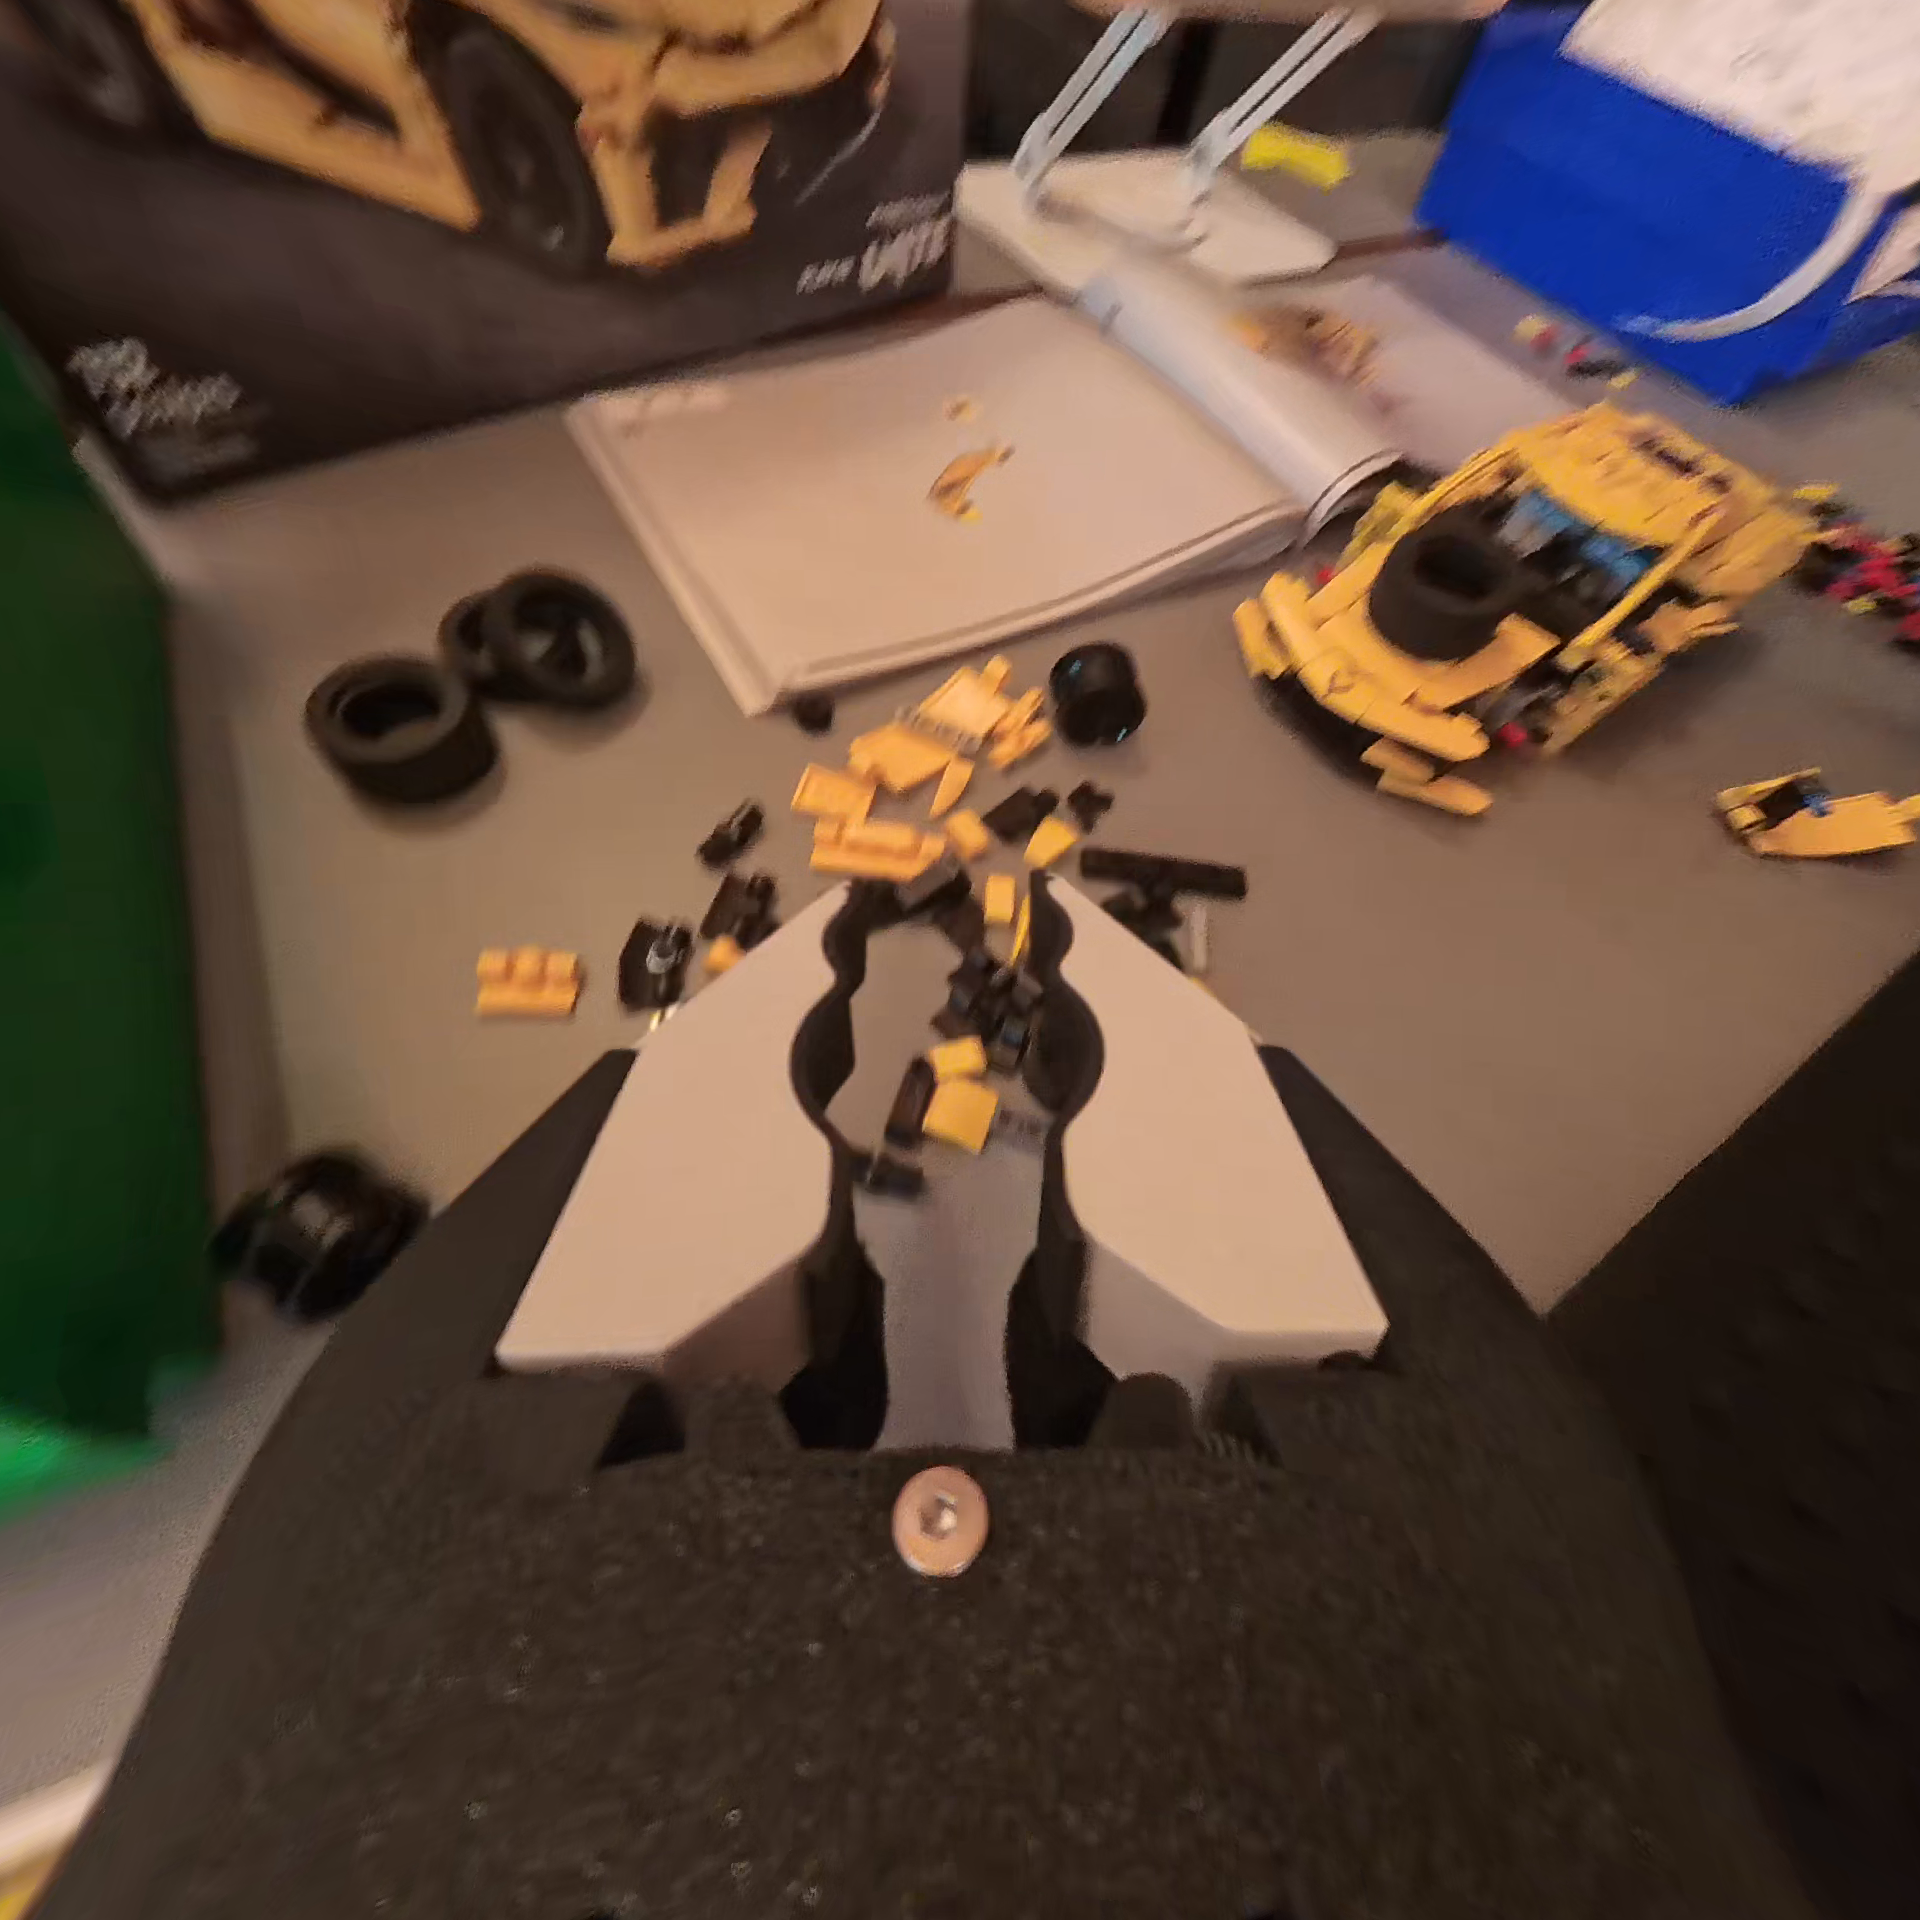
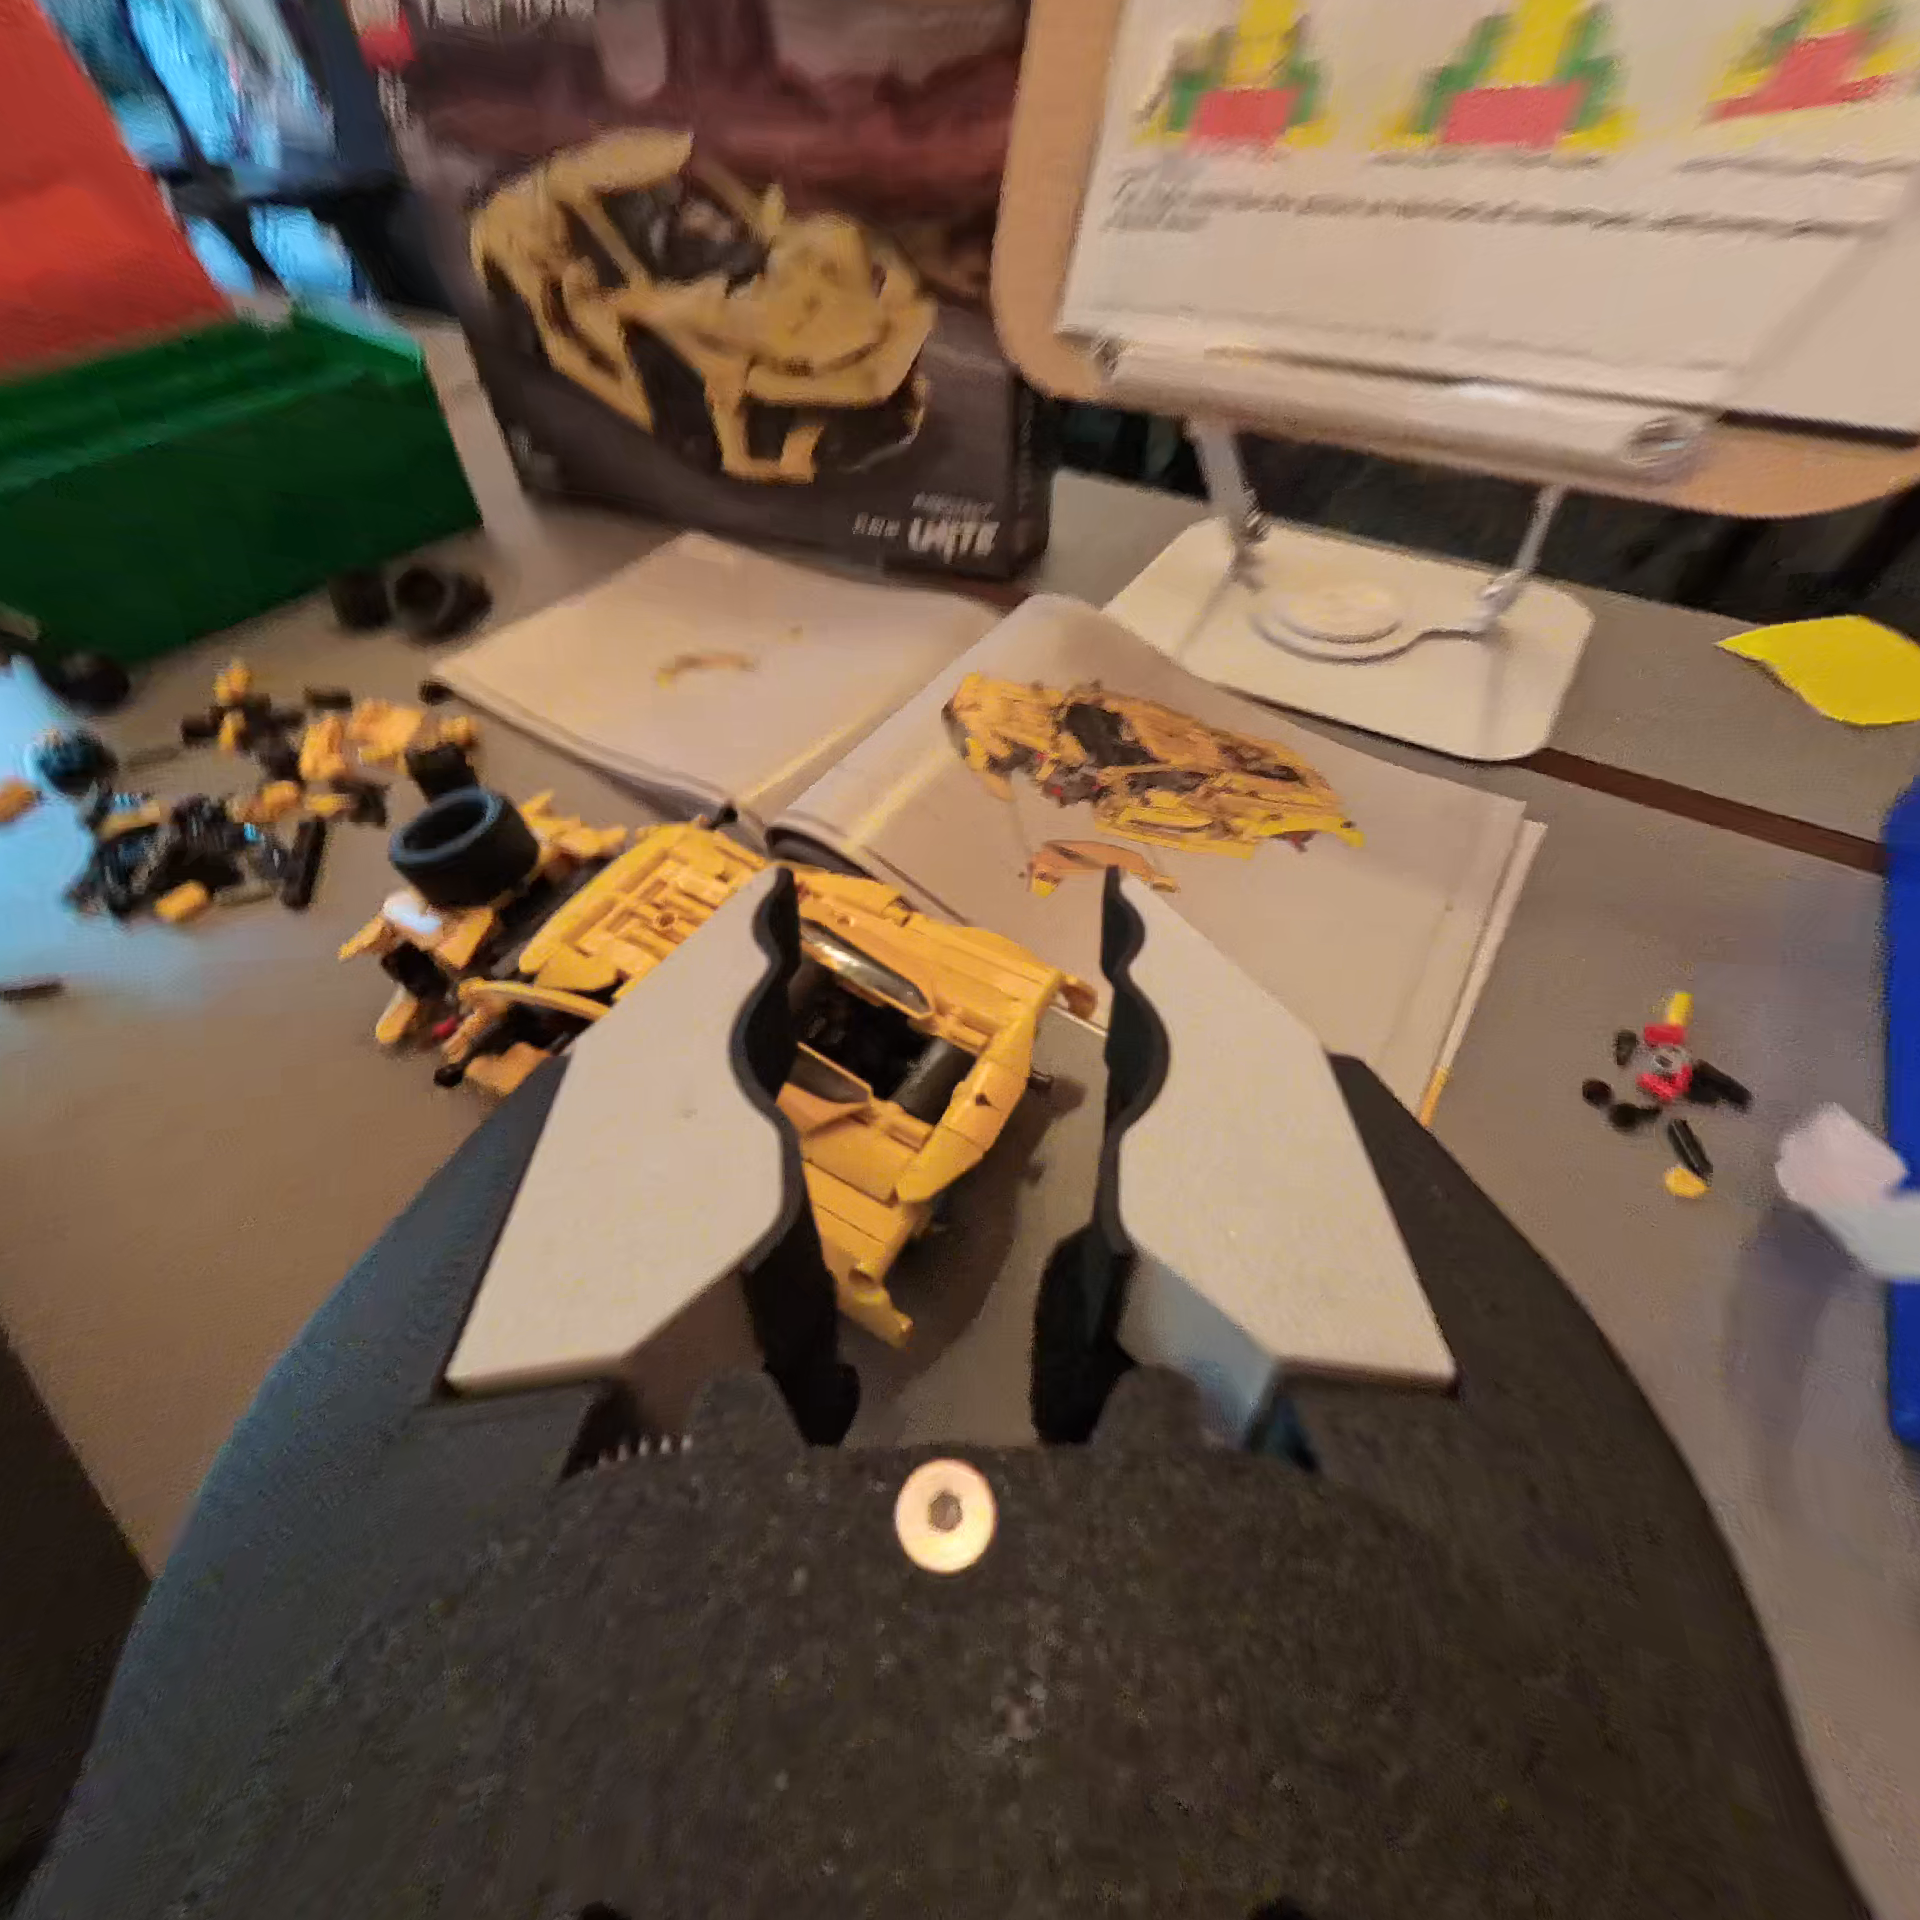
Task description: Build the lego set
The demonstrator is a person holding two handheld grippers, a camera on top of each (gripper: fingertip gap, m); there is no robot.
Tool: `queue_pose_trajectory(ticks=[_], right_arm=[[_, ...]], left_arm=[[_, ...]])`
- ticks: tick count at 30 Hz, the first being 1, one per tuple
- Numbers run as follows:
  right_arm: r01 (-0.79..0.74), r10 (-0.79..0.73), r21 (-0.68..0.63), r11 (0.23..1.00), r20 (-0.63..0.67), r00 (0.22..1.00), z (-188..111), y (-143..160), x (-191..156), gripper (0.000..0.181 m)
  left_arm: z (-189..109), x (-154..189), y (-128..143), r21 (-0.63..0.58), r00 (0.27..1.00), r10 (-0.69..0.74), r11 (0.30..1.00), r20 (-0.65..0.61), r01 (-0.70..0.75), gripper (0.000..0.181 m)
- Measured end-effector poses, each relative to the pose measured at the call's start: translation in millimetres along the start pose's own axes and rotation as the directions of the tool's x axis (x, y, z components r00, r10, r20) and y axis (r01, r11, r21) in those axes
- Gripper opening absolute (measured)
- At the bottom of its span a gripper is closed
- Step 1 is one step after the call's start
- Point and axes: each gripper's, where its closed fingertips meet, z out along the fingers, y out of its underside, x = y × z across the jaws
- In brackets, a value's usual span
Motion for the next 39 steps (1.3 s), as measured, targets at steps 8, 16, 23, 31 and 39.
queue_pose_trajectory(ticks=[8,16,23,31,39], right_arm=[[-0.009,0.025,0.2,0.98,-0.078,0.997,-16,-7,20,0.053],[0.115,-0.086,0.211,0.971,-0.142,0.986,-13,-8,9,0.044],[0.084,-0.061,0.212,0.974,-0.113,0.992,-12,-6,8,0.044],[0.079,-0.06,0.189,0.979,-0.104,0.993,-7,-1,8,0.043],[0.083,-0.068,0.166,0.983,-0.098,0.993,-4,4,7,0.042]], left_arm=[[-6,-6,45,-0.156,0.992,-0.053,0.985,0.112,0.071,0.029],[19,1,60,-0.288,0.989,0.041,0.958,0.145,0.002,0.022],[30,4,69,-0.345,0.985,0.055,0.939,0.162,0.005,0.017],[31,-3,75,-0.385,0.974,0.111,0.922,0.198,-0.027,0.017],[28,-3,73,-0.371,0.965,0.195,0.921,0.174,-0.119,0.014]])
